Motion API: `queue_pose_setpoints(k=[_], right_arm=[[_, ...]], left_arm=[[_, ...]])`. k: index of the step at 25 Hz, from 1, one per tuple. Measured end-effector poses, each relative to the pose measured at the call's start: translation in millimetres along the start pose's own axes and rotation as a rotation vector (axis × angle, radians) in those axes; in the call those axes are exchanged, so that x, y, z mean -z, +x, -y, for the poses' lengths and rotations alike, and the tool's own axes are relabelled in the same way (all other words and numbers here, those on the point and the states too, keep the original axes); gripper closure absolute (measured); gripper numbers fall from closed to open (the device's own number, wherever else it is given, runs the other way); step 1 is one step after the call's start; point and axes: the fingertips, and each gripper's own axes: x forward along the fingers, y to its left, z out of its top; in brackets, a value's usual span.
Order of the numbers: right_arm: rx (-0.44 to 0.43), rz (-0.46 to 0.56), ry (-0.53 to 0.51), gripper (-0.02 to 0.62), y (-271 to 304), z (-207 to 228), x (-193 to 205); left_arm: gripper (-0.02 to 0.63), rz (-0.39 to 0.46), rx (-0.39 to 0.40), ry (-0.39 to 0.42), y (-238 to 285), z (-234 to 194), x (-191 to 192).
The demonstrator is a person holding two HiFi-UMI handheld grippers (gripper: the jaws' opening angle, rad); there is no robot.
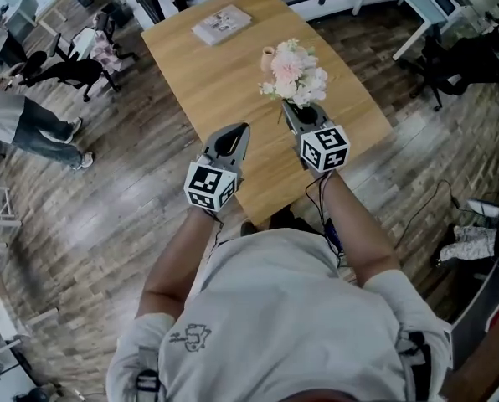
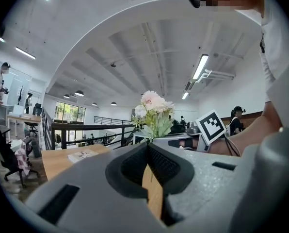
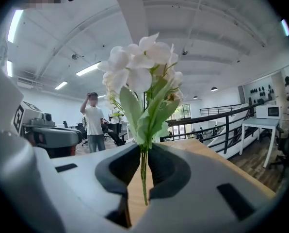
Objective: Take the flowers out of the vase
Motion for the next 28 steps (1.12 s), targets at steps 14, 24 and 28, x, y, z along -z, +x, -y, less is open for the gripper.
queue_pose_setpoints(k=[14,24,28], right_arm=[[-0.145,0.016,-0.022,0.541,-107,-42,6],[-0.237,0.031,-0.029,0.54,-190,-41,8],[-0.254,0.04,-0.039,0.54,-223,-36,12]], left_arm=[[0.601,0.034,-0.057,0.021,-26,67,-13],[0.601,0.046,-0.121,0.016,-31,142,-10],[0.601,0.056,-0.133,0.018,-33,173,-9]])
